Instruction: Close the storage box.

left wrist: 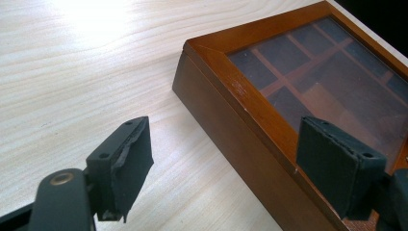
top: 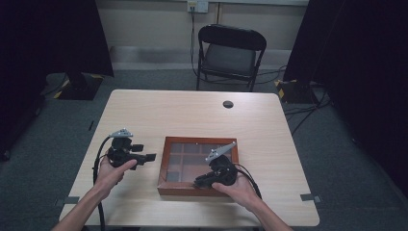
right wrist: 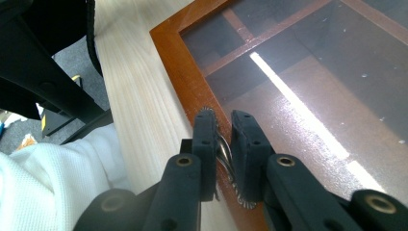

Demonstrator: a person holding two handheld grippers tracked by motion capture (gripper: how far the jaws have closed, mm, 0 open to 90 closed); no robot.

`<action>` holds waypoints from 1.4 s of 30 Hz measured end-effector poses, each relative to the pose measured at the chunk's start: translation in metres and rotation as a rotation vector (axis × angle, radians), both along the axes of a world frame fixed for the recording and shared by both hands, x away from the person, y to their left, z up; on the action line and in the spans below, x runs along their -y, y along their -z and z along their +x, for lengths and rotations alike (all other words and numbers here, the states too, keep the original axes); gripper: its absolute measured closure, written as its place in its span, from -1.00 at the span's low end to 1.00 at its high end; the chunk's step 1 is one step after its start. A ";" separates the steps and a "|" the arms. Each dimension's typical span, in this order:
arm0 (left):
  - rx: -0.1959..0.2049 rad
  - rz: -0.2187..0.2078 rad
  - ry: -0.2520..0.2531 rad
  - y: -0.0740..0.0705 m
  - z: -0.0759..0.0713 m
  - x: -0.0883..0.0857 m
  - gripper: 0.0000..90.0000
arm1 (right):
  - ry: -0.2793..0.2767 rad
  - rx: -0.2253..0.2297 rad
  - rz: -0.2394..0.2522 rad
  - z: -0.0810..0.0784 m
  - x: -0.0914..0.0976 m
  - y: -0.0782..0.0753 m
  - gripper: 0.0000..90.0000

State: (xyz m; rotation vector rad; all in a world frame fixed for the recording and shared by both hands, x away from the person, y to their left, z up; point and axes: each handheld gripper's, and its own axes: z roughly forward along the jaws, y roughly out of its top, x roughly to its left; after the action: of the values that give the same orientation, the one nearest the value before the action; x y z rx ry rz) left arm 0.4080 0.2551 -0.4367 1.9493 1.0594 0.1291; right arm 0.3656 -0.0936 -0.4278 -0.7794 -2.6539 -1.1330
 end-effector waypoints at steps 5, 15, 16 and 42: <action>-0.001 0.001 0.000 0.000 0.000 0.000 -0.56 | -0.001 -0.004 0.025 0.000 0.001 -0.003 0.51; -0.006 0.003 -0.017 -0.003 -0.001 -0.008 -0.56 | 0.238 0.078 0.075 0.013 0.029 -0.021 -0.17; -0.007 0.004 -0.019 -0.004 -0.001 -0.009 -0.56 | 0.266 0.078 0.089 0.014 0.033 -0.024 -0.24; -0.090 0.281 -0.183 0.040 0.001 -0.062 -0.52 | 0.900 0.021 -0.187 0.032 0.176 0.032 -0.64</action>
State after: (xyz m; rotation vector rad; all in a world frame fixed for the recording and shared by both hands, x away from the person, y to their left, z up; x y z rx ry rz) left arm 0.4092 0.3168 -0.4767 2.1195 1.3379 0.3081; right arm 0.3973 -0.2692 -0.4594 -2.1271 -2.4520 -1.0090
